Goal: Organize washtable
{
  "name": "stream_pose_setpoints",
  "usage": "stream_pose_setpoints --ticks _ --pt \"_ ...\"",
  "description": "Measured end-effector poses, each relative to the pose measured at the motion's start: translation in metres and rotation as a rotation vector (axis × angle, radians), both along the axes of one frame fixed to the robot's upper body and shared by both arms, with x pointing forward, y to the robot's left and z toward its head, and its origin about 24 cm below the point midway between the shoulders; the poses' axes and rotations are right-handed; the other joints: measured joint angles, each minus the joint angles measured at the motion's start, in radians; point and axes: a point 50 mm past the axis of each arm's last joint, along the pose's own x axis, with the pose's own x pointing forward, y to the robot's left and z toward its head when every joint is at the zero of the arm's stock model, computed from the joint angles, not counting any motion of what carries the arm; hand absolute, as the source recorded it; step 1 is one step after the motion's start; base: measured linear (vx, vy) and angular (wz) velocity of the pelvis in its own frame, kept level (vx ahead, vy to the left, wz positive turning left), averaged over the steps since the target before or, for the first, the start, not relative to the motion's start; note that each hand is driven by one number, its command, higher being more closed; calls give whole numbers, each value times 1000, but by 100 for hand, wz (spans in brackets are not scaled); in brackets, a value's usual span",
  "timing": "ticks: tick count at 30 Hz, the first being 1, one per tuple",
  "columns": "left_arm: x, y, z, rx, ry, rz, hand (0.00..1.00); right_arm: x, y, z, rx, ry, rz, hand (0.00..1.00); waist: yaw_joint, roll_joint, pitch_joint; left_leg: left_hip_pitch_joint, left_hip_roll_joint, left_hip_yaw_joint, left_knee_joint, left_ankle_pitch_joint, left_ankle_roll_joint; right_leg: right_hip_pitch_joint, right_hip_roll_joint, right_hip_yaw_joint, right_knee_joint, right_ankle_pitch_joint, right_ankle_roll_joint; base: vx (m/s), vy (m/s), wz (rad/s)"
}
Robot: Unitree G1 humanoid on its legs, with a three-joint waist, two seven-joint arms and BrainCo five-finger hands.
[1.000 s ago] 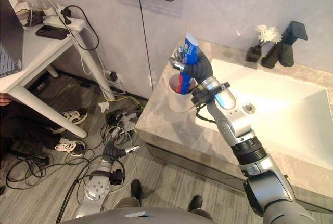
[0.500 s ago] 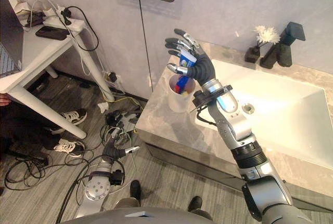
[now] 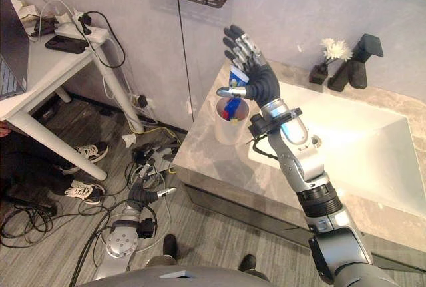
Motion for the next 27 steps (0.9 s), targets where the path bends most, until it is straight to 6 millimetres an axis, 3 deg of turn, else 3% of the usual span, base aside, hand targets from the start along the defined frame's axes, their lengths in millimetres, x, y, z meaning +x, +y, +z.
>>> stream_pose_setpoints --ticks 5,9,18,23,27 --pt "0 1 0 1 1 4 0 1 -21 12 52 -47 -88 0 -1 -2 -2 4 0 5 0 0 0 1 0 5 0 1 0 -1 1 -1" --pt "-2 1 -7 -1 31 4 0 -8 -40 33 72 -157 -153 0 -4 -2 -8 7 0 7 0 0 0 2 0 7 0 5 -1 0 0 0" --pt "-3 0 -16 -8 70 -8 0 -22 -68 56 127 -288 -258 0 -36 1 -39 18 0 18 0 3 4 5 -1 13 -3 6 0 -22 4 -3" --pt "-4 -1 -16 -9 75 -12 0 -40 -81 75 170 -413 -308 0 -47 2 -39 17 0 21 0 3 4 6 -1 14 -10 9 2 -8 1 0" --pt "-5 0 -18 -9 87 -18 0 -63 -115 76 226 -478 -459 0 -54 2 -46 16 0 21 0 3 4 4 -1 14 -11 9 3 8 -2 0"
